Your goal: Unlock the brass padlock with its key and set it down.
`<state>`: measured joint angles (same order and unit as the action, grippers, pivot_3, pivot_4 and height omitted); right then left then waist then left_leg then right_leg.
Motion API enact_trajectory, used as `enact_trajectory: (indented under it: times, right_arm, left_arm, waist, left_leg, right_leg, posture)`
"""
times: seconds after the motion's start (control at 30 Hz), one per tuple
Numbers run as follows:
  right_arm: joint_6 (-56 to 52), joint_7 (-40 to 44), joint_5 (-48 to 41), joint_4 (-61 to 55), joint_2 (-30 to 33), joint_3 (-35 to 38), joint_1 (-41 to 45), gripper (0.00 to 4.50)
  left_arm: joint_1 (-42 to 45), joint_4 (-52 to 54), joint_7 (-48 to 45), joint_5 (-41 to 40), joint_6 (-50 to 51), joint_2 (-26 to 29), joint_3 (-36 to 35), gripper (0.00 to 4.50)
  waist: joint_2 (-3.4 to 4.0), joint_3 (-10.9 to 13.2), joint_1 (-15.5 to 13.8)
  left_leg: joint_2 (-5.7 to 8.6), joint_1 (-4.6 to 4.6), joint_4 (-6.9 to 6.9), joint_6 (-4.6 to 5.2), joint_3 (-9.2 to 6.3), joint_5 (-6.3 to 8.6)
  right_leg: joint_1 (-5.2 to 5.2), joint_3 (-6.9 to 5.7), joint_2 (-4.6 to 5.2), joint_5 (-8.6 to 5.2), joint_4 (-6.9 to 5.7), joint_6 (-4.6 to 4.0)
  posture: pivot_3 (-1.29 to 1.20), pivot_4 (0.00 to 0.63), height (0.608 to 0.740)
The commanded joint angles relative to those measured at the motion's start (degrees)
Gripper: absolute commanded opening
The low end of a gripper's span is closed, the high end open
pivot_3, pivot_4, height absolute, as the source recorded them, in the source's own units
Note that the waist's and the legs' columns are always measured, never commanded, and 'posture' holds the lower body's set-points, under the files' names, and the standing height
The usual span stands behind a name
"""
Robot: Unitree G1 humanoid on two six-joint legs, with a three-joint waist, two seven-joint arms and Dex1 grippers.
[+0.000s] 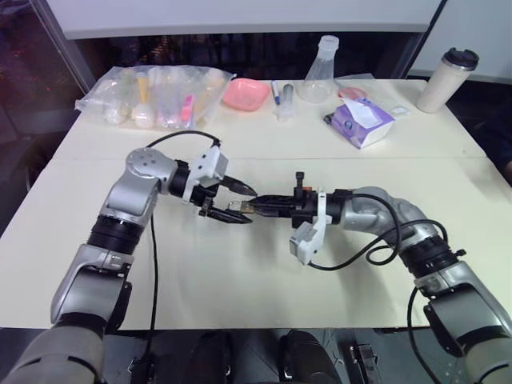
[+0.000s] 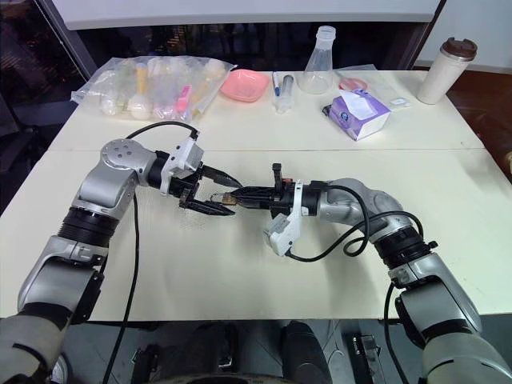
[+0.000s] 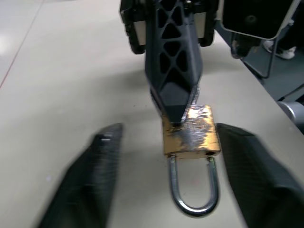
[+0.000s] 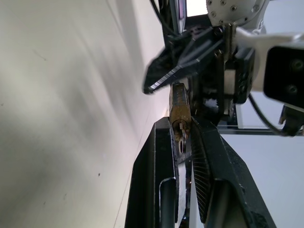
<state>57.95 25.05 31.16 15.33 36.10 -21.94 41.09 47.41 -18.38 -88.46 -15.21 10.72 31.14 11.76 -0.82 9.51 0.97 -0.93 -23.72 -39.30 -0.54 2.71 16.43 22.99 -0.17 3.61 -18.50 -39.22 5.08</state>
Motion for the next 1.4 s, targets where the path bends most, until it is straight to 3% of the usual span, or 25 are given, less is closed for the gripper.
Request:
enact_trajectory:
  times: [0.03,0.23,0.27,0.33,0.6,0.9,1.1,1.23,1.4]
  right_arm:
    - [0.1,-0.5,-1.5,-1.3,0.2,1.4,0.8,0.0]
    - [-0.4,-0.5,-1.6,-1.1,0.7,1.6,0.0,0.0]
    - [-0.5,-0.5,-1.7,-1.1,0.7,1.6,0.0,0.0]
    - [-0.6,-0.4,-1.8,-1.2,0.7,1.5,-0.2,0.0]
    - [-1.0,-0.3,-1.8,-0.9,0.5,1.2,0.0,0.0]
    - [-1.5,0.0,-1.8,-1.3,0.4,1.0,0.2,0.0]
    - [-1.8,0.5,-2.3,-1.9,0.3,0.9,0.0,0.0]
    - [-1.9,0.7,-2.4,-1.8,0.2,0.8,-0.1,0.0]
    - [-2.6,0.3,-1.9,-1.2,-0.1,0.7,-1.3,0.0]
  left_arm:
    - [-0.4,1.9,0.7,-2.4,1.8,1.8,-3.3,4.4]
    - [-0.5,6.0,2.4,-7.7,9.7,4.4,-7.7,4.4]
    - [-0.6,6.4,2.9,-8.1,10.3,4.8,-8.2,4.17]
    - [-1.4,7.3,3.5,-8.5,10.8,5.4,-8.7,3.56]
    - [-4.5,10.8,4.9,-8.4,11.1,5.4,-7.4,0.05]
    - [-8.8,11.7,5.1,-6.7,8.6,5.5,-4.9,0.02]
    - [-8.7,6.5,8.5,-1.5,1.9,4.5,-3.5,0.02]
    - [-7.7,1.4,12.1,1.2,-2.9,3.3,-4.3,0.02]
    - [-9.6,3.2,11.5,-0.7,-1.9,5.1,-6.4,0.02]
  waist:
    - [0.0,0.0,0.0]
    - [0.0,0.0,-0.1]
    - [0.0,0.0,0.0]
    - [0.0,0.0,0.0]
    - [0.0,0.0,0.0]
    - [0.01,0.0,-0.1]
    - [0.01,0.0,0.0]
    - [0.01,0.0,-0.1]
    - [0.01,0.0,0.0]
  left_leg:
    - [0.0,0.0,0.0,0.0,0.0,0.0]
    - [-0.01,0.0,0.0,0.0,-0.01,0.0]
    - [-0.01,0.0,0.0,0.0,-0.01,0.0]
    - [-0.01,0.0,0.0,0.0,-0.01,0.0]
    - [-0.01,0.01,0.0,-0.01,-0.01,0.0]
    - [-0.01,0.02,0.0,-0.01,-0.01,0.0]
    - [0.0,0.02,-0.01,-0.01,0.0,0.0]
    - [-0.01,0.02,-0.01,-0.01,0.0,0.0]
    - [-0.01,0.02,-0.01,0.0,0.0,0.0]
  right_leg:
    - [0.0,0.0,0.0,0.0,0.0,0.0]
    - [0.0,0.0,0.01,0.0,0.0,0.0]
    - [0.0,0.0,0.01,0.0,-0.01,0.0]
    - [0.0,0.0,0.01,0.0,-0.01,0.0]
    - [0.0,0.0,0.01,0.0,-0.01,0.0]
    - [0.0,0.0,0.01,0.0,-0.03,0.0]
    - [0.0,0.0,0.01,0.0,-0.03,0.0]
    - [0.0,0.0,0.01,0.0,-0.03,0.0]
    - [0.0,0.0,0.01,0.0,-0.03,0.0]
  posture:
    - [0.0,0.15,0.715]
    - [0.0,0.15,0.715]
    - [0.0,0.15,0.715]
    - [0.0,0.15,0.715]
    - [0.0,0.15,0.715]
    - [0.0,0.15,0.715]
    - [0.0,0.15,0.715]
    - [0.0,0.15,0.715]
    - [0.0,0.15,0.715]
